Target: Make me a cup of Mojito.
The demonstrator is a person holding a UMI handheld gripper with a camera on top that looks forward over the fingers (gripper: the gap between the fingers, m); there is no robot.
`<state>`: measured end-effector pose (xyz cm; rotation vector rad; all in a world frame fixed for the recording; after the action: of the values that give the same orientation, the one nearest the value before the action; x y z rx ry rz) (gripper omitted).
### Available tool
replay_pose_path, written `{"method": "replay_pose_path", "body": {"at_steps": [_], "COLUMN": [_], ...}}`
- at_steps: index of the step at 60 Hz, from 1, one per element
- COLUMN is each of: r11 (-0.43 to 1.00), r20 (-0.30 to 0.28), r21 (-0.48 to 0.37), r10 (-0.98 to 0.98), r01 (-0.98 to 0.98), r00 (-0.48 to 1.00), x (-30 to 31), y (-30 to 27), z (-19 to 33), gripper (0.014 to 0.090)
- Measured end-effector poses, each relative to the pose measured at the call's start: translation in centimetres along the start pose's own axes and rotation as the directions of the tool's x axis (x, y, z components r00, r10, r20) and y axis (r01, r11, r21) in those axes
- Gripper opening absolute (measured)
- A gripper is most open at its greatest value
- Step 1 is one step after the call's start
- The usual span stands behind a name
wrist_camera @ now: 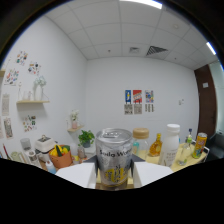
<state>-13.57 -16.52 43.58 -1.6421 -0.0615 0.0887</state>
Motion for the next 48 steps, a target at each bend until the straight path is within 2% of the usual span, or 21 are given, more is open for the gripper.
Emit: {"method": "replay_pose_path", "body": {"at_steps": [5,21,29,38,48], "r11": [0.999,0.98,0.964,0.944,0.818], "r20": [0.006,-0.039,-0.051,-0.07,-0.05], "r21": [0.018,-0.195,-0.257,-0.262,-0.214], "r10": [0.028,0.027,0.064,0.189,0.537], "r01": [-0.029,-0.035,-0.075,-0.201,-0.535], "r00": [1.0,0.999,0.997,0.979,0.842], "x": [1.1,5.8,7.4,8.5,8.5], "y": [1.6,17.4,23.9,26.9,25.9], "z": [-2.4,-5.5,-6.1,-6.3,-5.6], "gripper": [0.0502,0.0502,0.0503,0.0504,0.0502]}}
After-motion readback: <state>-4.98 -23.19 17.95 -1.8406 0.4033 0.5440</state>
